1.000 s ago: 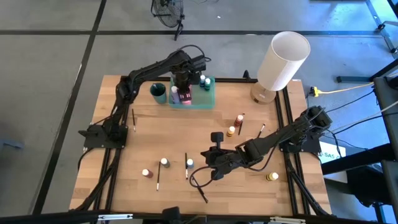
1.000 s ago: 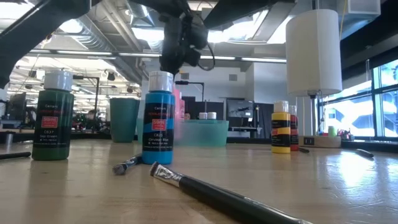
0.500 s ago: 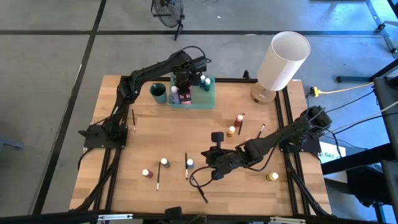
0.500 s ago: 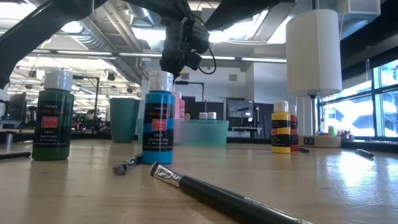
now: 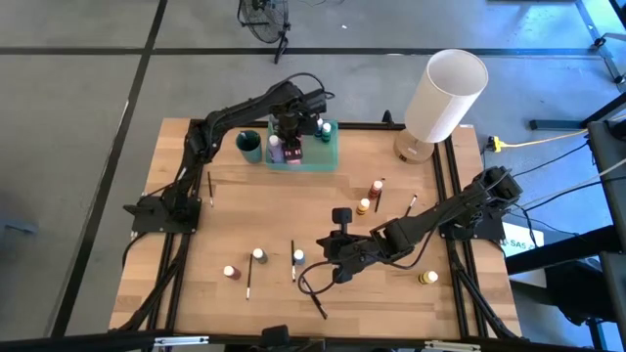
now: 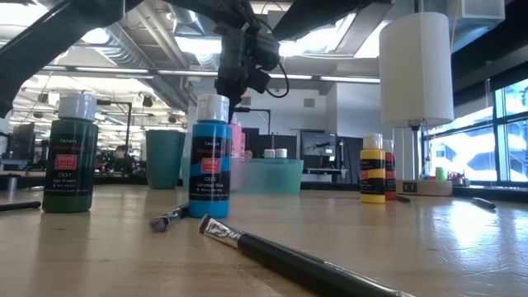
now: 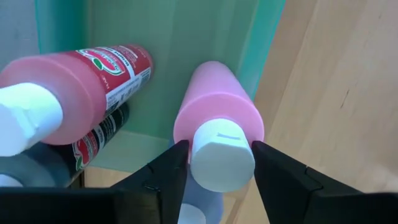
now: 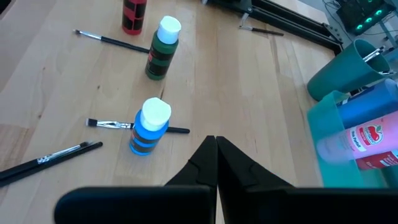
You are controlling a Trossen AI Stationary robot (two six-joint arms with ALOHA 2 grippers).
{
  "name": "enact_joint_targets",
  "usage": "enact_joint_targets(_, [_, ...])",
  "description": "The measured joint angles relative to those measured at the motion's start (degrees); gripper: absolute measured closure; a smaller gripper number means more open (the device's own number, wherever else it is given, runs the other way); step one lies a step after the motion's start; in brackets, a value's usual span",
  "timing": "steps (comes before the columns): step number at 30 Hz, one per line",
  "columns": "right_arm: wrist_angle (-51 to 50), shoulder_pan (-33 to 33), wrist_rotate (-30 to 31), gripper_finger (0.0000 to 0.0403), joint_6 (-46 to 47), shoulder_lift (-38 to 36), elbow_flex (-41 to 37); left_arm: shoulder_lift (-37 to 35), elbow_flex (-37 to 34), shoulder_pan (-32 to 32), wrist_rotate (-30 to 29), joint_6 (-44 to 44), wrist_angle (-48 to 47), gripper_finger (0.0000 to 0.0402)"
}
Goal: Pick & Place Paint Supplies
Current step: Put the big pink paint bottle into the green bin
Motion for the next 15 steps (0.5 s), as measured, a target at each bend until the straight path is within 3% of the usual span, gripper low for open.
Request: enact_joint_targets(15, [-0.4,0.0,-0.2,0.0402,0.0,0.0,0.0,0.0,0.0,-0.4,0.0,-2.8,1.2,0.0208])
